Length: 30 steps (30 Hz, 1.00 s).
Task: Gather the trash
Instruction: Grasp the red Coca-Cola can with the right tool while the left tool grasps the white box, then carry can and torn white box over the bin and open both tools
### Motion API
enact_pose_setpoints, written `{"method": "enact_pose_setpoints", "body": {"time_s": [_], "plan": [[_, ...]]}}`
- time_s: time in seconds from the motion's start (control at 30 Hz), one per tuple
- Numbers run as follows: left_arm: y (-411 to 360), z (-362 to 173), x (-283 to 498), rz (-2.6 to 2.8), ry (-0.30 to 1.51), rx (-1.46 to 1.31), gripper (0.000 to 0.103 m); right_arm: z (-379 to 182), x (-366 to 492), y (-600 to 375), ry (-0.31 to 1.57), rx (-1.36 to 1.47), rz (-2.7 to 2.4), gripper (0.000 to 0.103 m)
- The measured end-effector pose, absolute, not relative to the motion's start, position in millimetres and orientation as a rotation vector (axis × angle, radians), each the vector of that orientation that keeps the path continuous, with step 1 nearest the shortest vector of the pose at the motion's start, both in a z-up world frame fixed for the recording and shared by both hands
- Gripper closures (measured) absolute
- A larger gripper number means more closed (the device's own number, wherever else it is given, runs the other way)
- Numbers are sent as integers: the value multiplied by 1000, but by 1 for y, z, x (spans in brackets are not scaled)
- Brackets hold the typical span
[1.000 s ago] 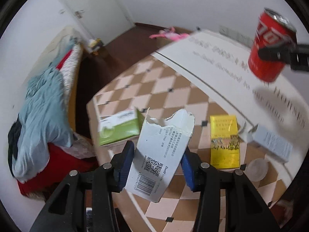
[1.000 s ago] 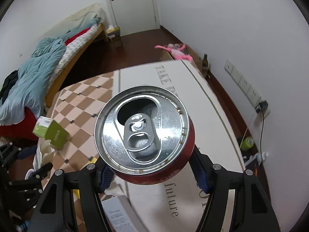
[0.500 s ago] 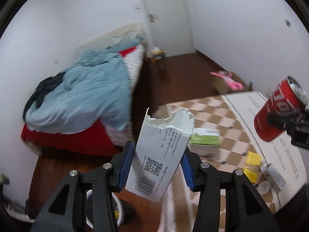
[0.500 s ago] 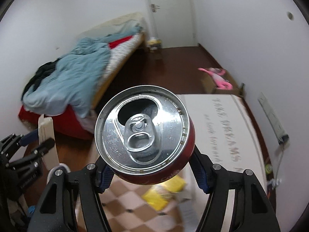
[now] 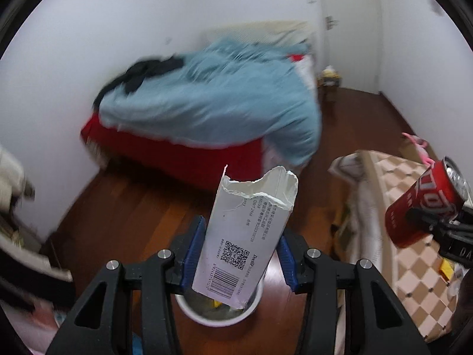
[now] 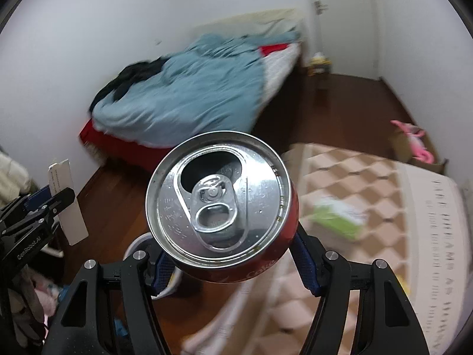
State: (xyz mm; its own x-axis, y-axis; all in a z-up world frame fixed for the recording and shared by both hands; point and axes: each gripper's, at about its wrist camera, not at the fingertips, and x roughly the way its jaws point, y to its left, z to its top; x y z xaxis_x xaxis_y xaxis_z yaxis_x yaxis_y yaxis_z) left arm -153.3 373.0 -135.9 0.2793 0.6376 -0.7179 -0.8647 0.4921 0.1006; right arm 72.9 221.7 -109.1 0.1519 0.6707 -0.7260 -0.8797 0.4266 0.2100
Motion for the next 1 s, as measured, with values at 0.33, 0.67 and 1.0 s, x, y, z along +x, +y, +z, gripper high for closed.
{"method": "enact_pose_setpoints", "body": {"time_s": [0.33, 0.67, 1.0], "plan": [[468, -264, -237, 1061, 852, -826, 60, -234, -24, 355, 1132, -413, 1272, 33], [510, -357, -243, 1004, 924, -1069, 56, -357, -74, 435, 1340, -570, 1273, 33], [523, -372, -267, 1042, 943, -1144, 27, -412, -100, 476, 1391, -671, 1265, 33]]}}
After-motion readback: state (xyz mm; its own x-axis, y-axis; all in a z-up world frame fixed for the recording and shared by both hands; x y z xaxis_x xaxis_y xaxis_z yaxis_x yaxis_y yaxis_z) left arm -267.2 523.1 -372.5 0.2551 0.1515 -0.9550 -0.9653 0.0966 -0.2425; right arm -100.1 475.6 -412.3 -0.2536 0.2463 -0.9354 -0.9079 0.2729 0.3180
